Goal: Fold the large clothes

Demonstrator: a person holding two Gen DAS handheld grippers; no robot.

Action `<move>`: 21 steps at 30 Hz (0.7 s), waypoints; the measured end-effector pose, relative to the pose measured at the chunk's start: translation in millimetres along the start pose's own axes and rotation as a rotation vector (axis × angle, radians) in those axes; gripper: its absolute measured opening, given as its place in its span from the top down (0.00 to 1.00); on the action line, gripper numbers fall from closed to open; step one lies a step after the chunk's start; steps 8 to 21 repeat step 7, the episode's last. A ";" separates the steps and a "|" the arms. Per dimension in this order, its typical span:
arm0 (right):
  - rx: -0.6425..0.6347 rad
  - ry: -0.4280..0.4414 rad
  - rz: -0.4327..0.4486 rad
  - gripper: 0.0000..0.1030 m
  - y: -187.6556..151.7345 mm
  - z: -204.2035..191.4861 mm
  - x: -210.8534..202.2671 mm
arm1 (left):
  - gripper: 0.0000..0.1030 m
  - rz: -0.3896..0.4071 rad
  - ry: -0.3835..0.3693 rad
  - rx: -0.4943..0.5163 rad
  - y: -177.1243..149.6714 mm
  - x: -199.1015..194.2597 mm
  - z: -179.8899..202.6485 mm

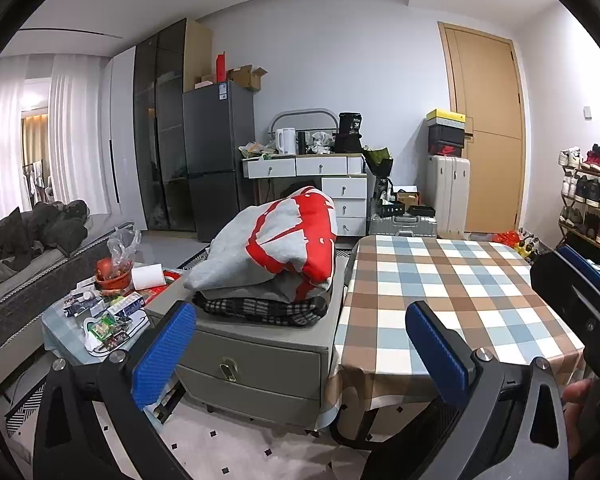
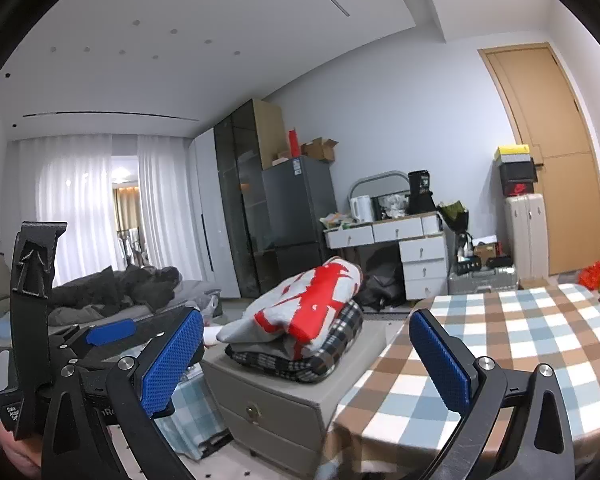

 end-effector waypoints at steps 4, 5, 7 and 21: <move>0.003 -0.003 0.001 0.00 0.0 0.7 -1.6 | 0.01 0.000 0.009 0.007 -1.2 0.7 0.3; 0.004 -0.004 0.002 0.00 0.0 1.1 -2.1 | 0.01 -0.006 0.003 0.010 -1.5 1.1 1.0; 0.001 -0.004 0.001 0.00 -0.3 0.2 -2.6 | 0.01 -0.019 -0.006 0.003 -1.7 2.3 0.9; 0.001 -0.004 0.001 0.00 -0.3 0.2 -2.6 | 0.01 -0.019 -0.006 0.003 -1.7 2.3 0.9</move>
Point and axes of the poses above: each gripper's, at about its wrist camera, not at the fingertips, and x roughly the way its jaws point, z to its right, y to its top, the point moved 3 cm from there along x, roughly the way its jaws point, and after that the axes turned 13 degrees about -x, right-handed, at the moved point
